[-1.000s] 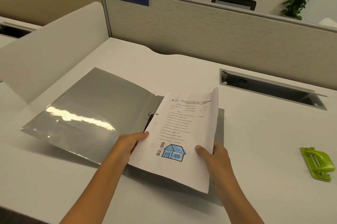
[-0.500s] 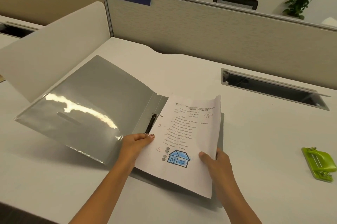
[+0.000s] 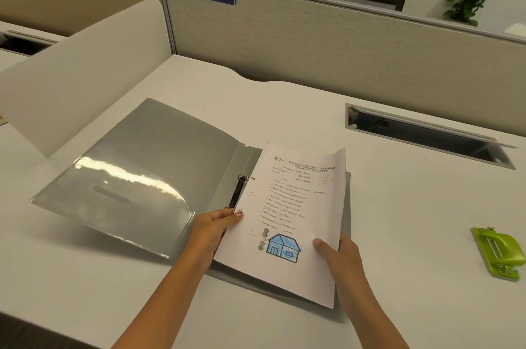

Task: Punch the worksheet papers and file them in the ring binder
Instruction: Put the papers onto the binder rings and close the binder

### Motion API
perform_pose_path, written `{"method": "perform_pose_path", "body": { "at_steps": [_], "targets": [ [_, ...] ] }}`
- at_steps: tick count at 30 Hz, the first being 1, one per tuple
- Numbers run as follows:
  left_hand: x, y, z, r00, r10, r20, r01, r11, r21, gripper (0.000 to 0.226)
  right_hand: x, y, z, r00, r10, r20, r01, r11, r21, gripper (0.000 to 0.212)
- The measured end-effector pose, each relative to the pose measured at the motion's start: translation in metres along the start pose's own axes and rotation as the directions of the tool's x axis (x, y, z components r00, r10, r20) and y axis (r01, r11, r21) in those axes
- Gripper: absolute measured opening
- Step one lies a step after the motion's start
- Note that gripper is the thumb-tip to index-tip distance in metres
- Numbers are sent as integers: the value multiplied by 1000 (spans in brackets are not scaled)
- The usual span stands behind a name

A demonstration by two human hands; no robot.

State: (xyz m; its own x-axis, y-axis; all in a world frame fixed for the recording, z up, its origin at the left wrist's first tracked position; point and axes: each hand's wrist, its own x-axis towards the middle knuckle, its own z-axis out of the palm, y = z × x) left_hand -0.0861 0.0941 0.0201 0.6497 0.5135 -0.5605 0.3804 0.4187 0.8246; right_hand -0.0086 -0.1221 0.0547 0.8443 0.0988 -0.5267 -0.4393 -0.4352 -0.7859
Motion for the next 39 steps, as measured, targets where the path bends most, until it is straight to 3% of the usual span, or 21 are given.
{"method": "perform_pose_path", "body": {
  "at_steps": [5, 14, 18, 21, 26, 29, 31, 34, 39],
  "targets": [
    [0, -1, 2, 1000, 24, -10, -24, 1000, 4, 18, 3, 5, 2, 999, -28, -18, 28, 999, -25, 32],
    [0, -6, 11, 962, 203, -181, -149, 950, 273, 10, 9, 9, -3, 998, -54, -28, 52, 996, -68, 33],
    [-4, 1, 8, 920, 330, -212, -191, 849, 492, 4, 12, 11, -5, 998, -58, -19, 57, 997, -51, 27],
    [-10, 6, 6, 855, 454, -250, -178, 710, 681, 11, 15, 13, -5, 996, -83, -37, 80, 993, -84, 23],
    [-15, 13, 7, 734, 637, -237, -208, 543, 814, 17, 15, 18, -6, 963, -209, -171, 162, 953, -254, 24],
    [-10, 9, 8, 716, 678, -164, -289, 503, 815, 17, 6, 14, -2, 924, -281, -261, 150, 891, -429, 40],
    [-4, 6, 8, 737, 668, -106, -333, 495, 802, 30, 2, 10, 2, 850, -432, -302, 186, 782, -595, 52],
    [4, 4, 8, 786, 619, -5, -392, 505, 769, 41, 2, 1, 13, 755, -629, -188, 405, 672, -620, 46],
    [6, 0, 8, 796, 595, 110, -473, 498, 727, 37, 16, -15, 52, 690, -713, 129, 682, 579, -448, 43]
  ]
}}
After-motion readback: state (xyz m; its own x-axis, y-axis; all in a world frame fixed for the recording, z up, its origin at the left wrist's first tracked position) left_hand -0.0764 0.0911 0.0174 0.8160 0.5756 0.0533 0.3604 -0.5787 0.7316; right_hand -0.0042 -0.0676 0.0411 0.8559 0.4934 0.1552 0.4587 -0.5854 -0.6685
